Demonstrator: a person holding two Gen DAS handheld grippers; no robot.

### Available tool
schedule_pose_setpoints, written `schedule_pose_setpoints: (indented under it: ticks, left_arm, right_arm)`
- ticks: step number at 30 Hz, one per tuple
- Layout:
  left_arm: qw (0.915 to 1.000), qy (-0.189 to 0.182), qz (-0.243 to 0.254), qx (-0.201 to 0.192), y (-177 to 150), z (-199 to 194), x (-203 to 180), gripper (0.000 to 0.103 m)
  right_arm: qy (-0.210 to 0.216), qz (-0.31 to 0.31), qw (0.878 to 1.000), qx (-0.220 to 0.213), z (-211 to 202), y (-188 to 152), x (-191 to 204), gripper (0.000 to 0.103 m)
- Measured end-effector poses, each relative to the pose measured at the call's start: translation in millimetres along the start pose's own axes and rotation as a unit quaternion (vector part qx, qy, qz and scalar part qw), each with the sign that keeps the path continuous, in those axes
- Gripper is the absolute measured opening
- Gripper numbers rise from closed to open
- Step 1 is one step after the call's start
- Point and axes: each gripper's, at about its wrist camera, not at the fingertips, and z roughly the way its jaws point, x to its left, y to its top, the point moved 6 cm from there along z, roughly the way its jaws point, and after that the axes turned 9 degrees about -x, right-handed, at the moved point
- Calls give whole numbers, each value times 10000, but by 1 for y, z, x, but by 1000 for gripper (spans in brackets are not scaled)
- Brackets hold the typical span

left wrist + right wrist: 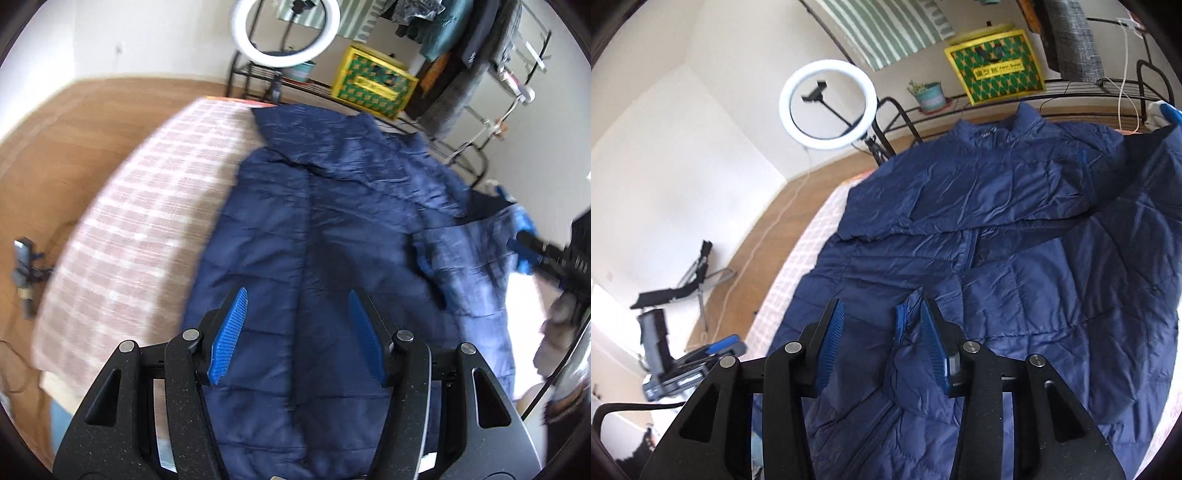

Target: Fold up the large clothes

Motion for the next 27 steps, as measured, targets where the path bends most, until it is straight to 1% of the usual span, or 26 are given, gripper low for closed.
schedule_pose_setpoints:
  ticks: [1, 4, 7, 9, 11, 13, 15, 18, 20, 22, 23, 24, 25, 26, 27]
  left_arm:
    - [9996, -268, -83, 66, 2, 4, -9, 59]
    - [9958, -822, -234, 315, 3, 19, -36, 59]
    - [9871, -1350, -392, 760, 1, 41, -69, 59]
    - [9805, -1624, -408, 1025, -3, 59, -96, 59]
    - [9774, -1701, -336, 1206, -8, 75, -115, 65]
    - [9748, -1730, -302, 1376, -13, 92, -130, 65]
    - [9726, -1661, -326, 1596, -21, 114, -142, 65]
    - [9711, -1517, -438, 1791, -29, 136, -149, 65]
    - [9692, -1456, -648, 1876, -33, 147, -149, 65]
    - [9681, -1442, -816, 1881, -33, 157, -150, 64]
    - [9691, -1409, -836, 1846, -31, 162, -152, 52]
    - [9699, -1376, -789, 1849, -30, 166, -152, 43]
    - [9713, -1309, -690, 1864, -28, 170, -154, 28]
    - [9724, -1285, -578, 1858, -27, 173, -157, 17]
    - [9730, -1333, -462, 1828, -24, 174, -161, 12]
  right_arm:
    - [13, 50, 10000, -79, -9, 1, -4, 42]
    - [-78, 337, 9988, -338, -46, -1, -26, 42]
    - [-330, 698, 9955, -555, -84, -12, -58, 42]
    - [-606, 929, 9915, -674, -112, -23, -82, 42]
    - [-808, 1093, 9881, -719, -131, -33, -100, 42]
    - [-987, 1241, 9847, -729, -149, -44, -118, 42]
    - [-1183, 1371, 9808, -729, -162, -55, -133, 42]
    - [-1317, 1482, 9774, -731, -167, -61, -146, 43]
    - [-1405, 1432, 9772, -695, -166, -62, -151, 43]
    - [-1499, 1304, 9782, -611, -159, -62, -155, 43]
    - [-1550, 1243, 9784, -563, -157, -63, -157, 43]
    - [-1609, 1194, 9784, -508, -151, -63, -159, 43]
    - [-1615, 1178, 9787, -467, -143, -61, -158, 43]
    - [-1608, 1171, 9790, -436, -140, -63, -160, 43]
    - [-1607, 1153, 9794, -403, -135, -63, -161, 43]
